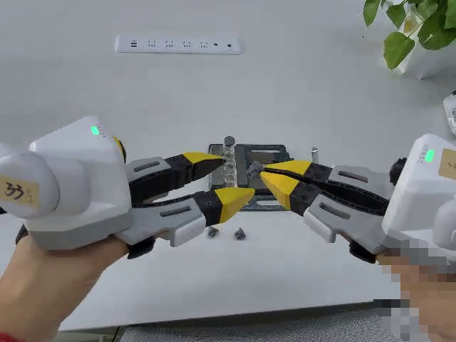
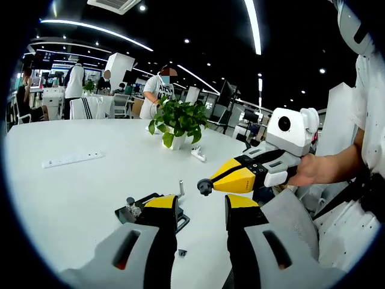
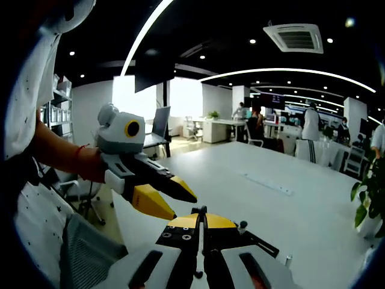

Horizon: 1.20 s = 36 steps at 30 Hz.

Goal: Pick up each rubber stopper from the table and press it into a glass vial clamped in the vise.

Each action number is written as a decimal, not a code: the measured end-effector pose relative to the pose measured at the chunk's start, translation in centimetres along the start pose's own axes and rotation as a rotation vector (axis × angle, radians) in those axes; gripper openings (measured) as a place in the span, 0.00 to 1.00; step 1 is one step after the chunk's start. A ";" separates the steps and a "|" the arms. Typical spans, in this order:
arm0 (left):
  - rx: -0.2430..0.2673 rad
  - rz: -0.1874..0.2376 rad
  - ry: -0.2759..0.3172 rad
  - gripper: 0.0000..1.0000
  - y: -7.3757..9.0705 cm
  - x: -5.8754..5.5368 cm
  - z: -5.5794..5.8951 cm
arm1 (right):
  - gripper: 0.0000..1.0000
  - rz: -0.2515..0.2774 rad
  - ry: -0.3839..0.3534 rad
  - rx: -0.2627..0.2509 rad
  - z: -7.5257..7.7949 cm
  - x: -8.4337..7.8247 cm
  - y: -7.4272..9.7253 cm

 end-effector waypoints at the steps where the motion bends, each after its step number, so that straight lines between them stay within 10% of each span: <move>1: 0.002 0.004 0.008 0.27 -0.1 0.1 -0.1 | 0.00 0.004 -0.001 0.000 0.0 0.1 0.0; 36: -0.042 0.113 0.258 0.08 -0.3 1.6 0.1 | 0.00 0.096 -0.011 0.005 -0.7 1.7 0.5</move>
Point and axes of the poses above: the centre of the closed fingertips' face, and the gripper's own axes: y roughly backward along the fingers, z roughly to its right, x roughly out of its top, the point moved 3 cm from there along y, roughly backward along the fingers, and after that the axes turned 15 degrees about -y, right-handed, at the moved point
